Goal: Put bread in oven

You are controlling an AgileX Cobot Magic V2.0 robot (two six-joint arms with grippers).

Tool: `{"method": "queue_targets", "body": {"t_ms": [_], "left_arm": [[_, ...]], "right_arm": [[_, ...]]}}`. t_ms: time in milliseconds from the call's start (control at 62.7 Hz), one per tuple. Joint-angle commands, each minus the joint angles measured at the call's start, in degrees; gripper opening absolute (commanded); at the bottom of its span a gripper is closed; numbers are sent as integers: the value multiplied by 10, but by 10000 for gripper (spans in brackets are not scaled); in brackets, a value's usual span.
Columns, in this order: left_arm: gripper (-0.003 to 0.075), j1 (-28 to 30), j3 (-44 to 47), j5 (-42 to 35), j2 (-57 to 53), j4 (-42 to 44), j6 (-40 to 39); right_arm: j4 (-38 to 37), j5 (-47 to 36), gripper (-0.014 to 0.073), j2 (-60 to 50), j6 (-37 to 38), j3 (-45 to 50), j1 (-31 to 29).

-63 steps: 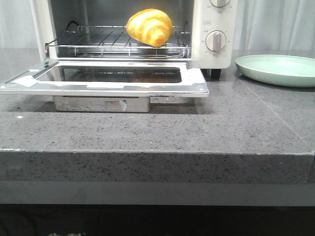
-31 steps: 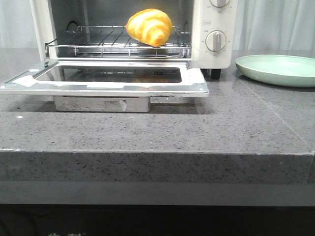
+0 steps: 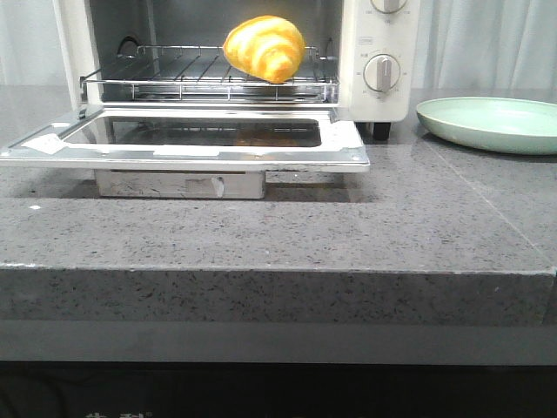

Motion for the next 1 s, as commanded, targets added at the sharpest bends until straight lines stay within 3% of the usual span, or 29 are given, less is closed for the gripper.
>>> {"method": "queue_targets", "body": {"t_ms": [0,80,335,988], "left_arm": [[-18,1,14,-45,-12,-5,-5],[-18,1,14,-45,-12,-5,-5],[-18,1,14,-45,-12,-5,-5],[-18,1,14,-45,-12,-5,-5]], "right_arm": [[-14,-142,-117,-16,-6,25,-4],[-28,-185,-118,-16,-6,57,-4],[-30,-141,-118,-16,-6,55,5],[-30,-144,-118,-16,-6,55,5]]}}
